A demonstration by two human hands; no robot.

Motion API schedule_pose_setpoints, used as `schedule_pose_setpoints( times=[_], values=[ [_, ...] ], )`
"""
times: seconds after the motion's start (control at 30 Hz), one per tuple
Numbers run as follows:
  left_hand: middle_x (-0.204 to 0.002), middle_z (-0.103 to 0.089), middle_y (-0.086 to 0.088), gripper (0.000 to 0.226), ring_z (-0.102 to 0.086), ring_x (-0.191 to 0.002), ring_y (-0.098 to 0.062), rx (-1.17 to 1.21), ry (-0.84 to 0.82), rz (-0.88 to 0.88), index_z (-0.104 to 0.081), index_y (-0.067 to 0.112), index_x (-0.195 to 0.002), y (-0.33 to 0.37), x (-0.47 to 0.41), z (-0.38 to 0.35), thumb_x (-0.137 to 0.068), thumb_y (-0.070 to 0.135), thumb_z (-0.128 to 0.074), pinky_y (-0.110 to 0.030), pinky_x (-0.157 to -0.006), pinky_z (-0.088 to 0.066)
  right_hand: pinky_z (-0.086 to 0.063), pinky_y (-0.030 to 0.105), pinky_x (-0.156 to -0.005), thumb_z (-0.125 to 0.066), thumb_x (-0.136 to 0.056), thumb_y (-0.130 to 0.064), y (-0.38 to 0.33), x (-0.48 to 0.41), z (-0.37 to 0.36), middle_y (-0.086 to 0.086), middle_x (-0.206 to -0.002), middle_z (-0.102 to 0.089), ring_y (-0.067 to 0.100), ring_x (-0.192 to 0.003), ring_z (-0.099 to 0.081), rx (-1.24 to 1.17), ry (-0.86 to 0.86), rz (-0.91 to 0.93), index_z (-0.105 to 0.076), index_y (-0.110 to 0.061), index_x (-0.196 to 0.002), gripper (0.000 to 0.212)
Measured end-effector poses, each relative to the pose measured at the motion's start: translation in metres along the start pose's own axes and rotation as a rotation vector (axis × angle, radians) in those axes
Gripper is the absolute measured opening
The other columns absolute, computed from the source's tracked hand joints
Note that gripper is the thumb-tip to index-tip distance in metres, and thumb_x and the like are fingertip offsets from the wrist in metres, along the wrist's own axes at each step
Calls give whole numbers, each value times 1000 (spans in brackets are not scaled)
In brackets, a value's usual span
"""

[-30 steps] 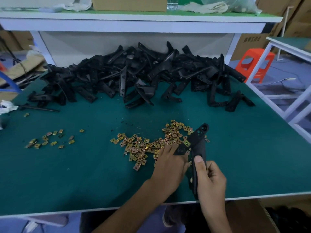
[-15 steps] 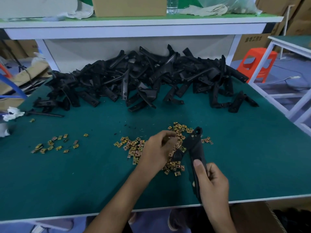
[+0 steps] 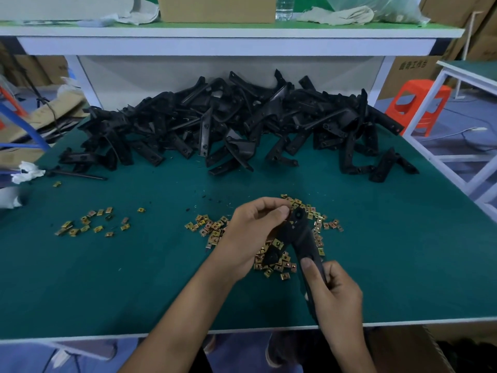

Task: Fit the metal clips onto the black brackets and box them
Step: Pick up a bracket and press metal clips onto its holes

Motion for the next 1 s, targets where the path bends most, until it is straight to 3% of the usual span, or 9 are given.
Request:
schedule_pose_setpoints(
  times=[0.3, 0.5, 0.6, 0.77, 1.0],
  values=[
    [-83, -74, 2, 19, -67, -77, -7, -44, 40, -47, -79, 25, -94, 3, 3, 5, -96, 10, -67, -16, -67, -52, -42, 37, -49, -55, -74, -88, -3, 0, 0, 4, -50, -52, 6, -45, -45, 33, -3, 15, -38, -28, -58, 64],
    [-101, -76, -13, 17, -70, -89, -14, -27, -8, -40, -78, 17, -105, 4, 5, 9, -94, 8, -69, -23, -82, -57, -41, 37, -48, -56, -75, -85, -5, 1, 2, 3, -49, -51, 8, -46, -48, 43, 5, 17, -36, -30, -57, 61],
    [-92, -76, -6, 14, -71, -84, -13, 29, 9, -54, -78, 15, -98, 5, 8, 13, -97, 12, -64, -21, -74, -56, -40, 34, -48, -59, -78, -76, -7, 1, 2, 3, -49, -52, 8, -45, -48, 51, 6, 33, -38, -31, -56, 54],
    [-87, -75, -5, 12, -69, -80, -14, 46, 63, -87, -77, 18, -93, 7, 8, 21, -95, 10, -68, -23, -74, -57, -40, 33, -49, -62, -81, -66, -6, 1, 0, 2, -48, -51, 19, -47, -52, 64, -6, 39, -37, -32, -56, 49],
    [-99, -78, 1, 23, -71, -96, -12, -159, -1, -115, -78, 24, -105, 10, 12, 14, -101, 11, -59, -26, -89, -57, -37, 27, -48, -64, -81, -62, -5, 1, -1, 5, -48, -51, 7, -46, -47, 39, -20, 41, -35, -30, -56, 49]
  ],
)
Point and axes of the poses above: each hand's wrist, its own x-axis away from the middle knuckle, its own z-axis out of the back of the hand, y = z × x, the point moved 7 cm from there along -x, towards the middle knuckle
